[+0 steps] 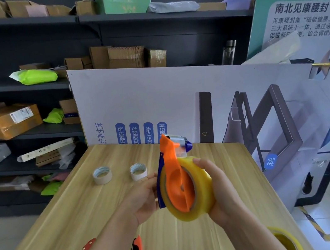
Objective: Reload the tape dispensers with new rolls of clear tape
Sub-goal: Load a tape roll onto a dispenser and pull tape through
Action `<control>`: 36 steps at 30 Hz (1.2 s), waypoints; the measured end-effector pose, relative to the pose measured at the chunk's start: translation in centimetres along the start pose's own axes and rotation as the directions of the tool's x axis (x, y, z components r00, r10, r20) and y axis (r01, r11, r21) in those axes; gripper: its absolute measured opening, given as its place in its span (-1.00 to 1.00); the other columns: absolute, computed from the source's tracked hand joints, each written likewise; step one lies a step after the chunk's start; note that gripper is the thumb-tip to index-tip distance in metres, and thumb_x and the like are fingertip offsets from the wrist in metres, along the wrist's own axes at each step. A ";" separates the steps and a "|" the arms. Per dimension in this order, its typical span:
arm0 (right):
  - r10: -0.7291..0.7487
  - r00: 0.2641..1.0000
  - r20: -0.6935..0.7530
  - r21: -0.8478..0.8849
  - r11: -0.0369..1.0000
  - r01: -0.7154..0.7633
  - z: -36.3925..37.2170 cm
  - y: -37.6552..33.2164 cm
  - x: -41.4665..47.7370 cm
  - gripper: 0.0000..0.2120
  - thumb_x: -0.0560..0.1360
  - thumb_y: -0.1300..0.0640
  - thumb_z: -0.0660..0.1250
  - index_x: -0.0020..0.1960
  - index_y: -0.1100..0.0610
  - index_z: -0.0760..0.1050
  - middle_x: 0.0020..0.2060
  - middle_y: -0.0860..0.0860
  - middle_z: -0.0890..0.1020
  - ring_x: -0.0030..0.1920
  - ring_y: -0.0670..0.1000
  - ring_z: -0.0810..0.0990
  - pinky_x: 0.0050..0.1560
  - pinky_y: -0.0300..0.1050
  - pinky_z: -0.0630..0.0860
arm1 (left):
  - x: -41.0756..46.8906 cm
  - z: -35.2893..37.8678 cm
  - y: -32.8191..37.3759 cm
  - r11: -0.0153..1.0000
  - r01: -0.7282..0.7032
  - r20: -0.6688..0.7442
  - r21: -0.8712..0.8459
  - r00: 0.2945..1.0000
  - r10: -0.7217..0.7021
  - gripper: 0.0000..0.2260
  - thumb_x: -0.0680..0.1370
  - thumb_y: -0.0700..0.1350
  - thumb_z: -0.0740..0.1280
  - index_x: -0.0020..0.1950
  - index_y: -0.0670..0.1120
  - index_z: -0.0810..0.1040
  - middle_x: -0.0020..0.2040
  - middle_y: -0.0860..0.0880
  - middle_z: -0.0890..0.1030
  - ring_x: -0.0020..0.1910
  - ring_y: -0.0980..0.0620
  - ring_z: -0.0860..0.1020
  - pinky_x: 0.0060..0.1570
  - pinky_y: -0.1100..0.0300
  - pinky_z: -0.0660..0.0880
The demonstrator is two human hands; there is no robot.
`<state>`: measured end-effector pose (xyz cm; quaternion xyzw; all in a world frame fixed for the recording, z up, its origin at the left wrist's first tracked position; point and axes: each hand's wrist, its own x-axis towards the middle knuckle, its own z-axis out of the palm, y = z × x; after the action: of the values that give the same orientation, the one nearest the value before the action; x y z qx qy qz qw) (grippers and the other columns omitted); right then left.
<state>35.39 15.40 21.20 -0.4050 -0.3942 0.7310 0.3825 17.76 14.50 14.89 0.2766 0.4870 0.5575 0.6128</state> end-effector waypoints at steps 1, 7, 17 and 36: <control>-0.003 1.000 -0.004 -0.003 1.000 0.002 0.0 0.1 -0.1 -0.81 0.42 -0.03 0.39 -0.09 0.06 0.64 -0.22 0.12 0.72 -0.22 0.12 0.66 -0.02 0.08 0.58 | -0.2 0.1 -0.2 1.000 0.011 -0.001 -0.014 1.000 -0.011 -0.70 0.59 -0.13 0.21 0.27 -0.23 0.50 0.12 -0.24 0.57 0.01 -0.14 0.56 -0.06 0.03 0.52; -0.031 0.999 -0.023 -0.028 0.999 0.030 0.2 0.5 -0.5 -0.84 0.43 -0.03 0.39 -0.19 0.03 0.68 -0.22 0.12 0.72 -0.20 0.12 0.67 0.03 0.12 0.58 | -1.4 0.8 -1.5 0.998 -0.017 -0.113 -0.060 0.994 0.011 -0.68 0.59 -0.04 0.25 0.18 -0.22 0.59 0.16 -0.26 0.61 0.06 -0.13 0.56 -0.08 0.03 0.55; -0.024 0.999 -0.026 0.040 0.999 0.025 0.0 1.5 -0.6 -0.79 0.43 -0.03 0.38 -0.31 0.02 0.68 -0.25 0.09 0.69 -0.22 0.10 0.64 0.01 0.09 0.57 | -3.3 2.2 -4.3 0.946 -0.010 -0.157 -0.324 0.987 -0.043 -0.64 0.60 0.08 0.19 0.11 -0.14 0.62 -0.07 -0.09 0.70 -0.02 -0.01 0.60 0.10 0.04 0.47; -0.036 0.999 -0.023 0.008 0.999 0.036 -1.3 1.9 -1.4 -0.86 0.41 -0.02 0.40 -0.22 0.02 0.67 -0.23 0.09 0.70 -0.20 0.11 0.64 -0.04 0.06 0.57 | -3.3 2.2 -5.4 0.885 -0.143 -0.157 -0.442 0.984 0.081 -0.60 0.36 -0.14 0.42 0.17 -0.23 0.58 0.05 -0.21 0.65 -0.02 -0.13 0.61 0.01 0.03 0.56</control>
<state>36.67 13.73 19.41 -0.4046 -0.3938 0.7210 0.4017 22.31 10.62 11.90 0.1165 0.3671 0.7072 0.5929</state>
